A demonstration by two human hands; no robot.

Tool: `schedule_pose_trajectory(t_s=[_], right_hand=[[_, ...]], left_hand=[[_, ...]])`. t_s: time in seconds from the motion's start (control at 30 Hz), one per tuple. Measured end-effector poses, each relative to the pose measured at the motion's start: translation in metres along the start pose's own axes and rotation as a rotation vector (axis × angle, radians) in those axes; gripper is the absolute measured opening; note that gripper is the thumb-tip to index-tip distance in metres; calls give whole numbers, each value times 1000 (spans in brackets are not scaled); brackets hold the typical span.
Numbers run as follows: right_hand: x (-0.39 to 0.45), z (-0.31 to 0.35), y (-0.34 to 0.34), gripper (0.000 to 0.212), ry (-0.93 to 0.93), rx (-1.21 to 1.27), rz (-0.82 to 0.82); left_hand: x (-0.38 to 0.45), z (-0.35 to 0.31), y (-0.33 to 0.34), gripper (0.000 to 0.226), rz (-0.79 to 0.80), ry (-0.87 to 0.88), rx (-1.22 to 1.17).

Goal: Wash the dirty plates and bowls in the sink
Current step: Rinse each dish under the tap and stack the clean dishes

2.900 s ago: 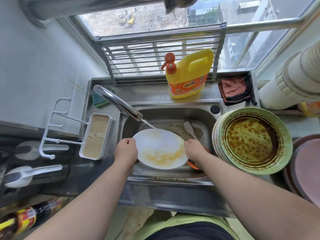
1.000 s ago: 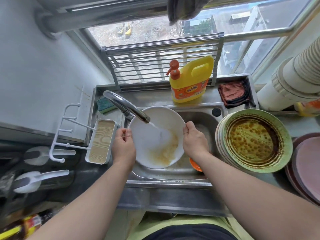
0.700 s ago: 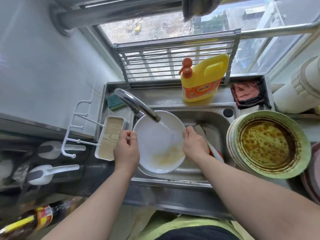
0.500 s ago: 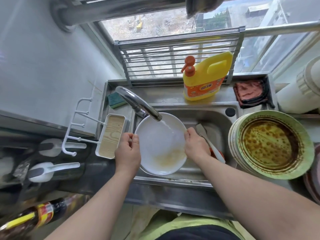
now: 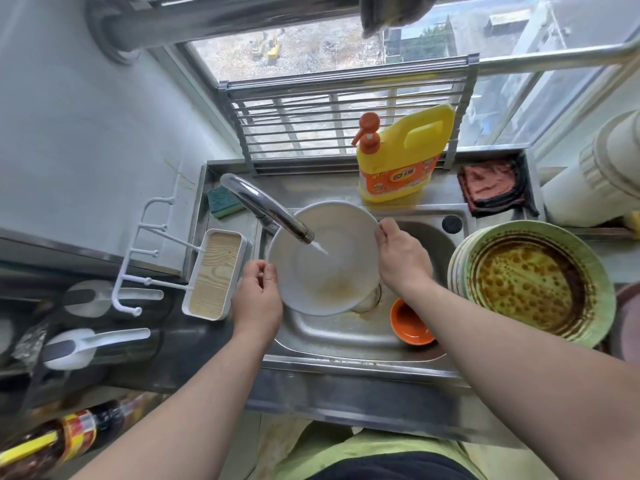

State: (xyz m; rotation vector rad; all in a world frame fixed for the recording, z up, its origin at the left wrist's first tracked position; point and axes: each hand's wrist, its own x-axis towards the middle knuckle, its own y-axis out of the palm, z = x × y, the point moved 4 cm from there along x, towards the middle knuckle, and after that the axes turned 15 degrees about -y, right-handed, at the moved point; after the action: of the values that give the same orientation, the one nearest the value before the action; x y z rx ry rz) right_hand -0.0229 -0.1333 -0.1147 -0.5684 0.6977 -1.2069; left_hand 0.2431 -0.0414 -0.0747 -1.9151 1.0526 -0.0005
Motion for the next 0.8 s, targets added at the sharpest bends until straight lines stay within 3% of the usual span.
schedule_pose_trajectory(t_s=[0.3,0.47,0.57,0.8], right_hand=[[3,7,-19,32,-101,-2,-94],[0,8,-32,29,-148,-45,-127],[-5,7,-42,27,-160,-72,-130],[-19,2,-68,27,-191,-157,-175]], left_hand=[[6,1,6,18,29,-94,-134],[11,4,20,37,103,-155,-263],[9,-2,33,23,150,-191,-329],[10,-18,63,22,254,-243,-426]])
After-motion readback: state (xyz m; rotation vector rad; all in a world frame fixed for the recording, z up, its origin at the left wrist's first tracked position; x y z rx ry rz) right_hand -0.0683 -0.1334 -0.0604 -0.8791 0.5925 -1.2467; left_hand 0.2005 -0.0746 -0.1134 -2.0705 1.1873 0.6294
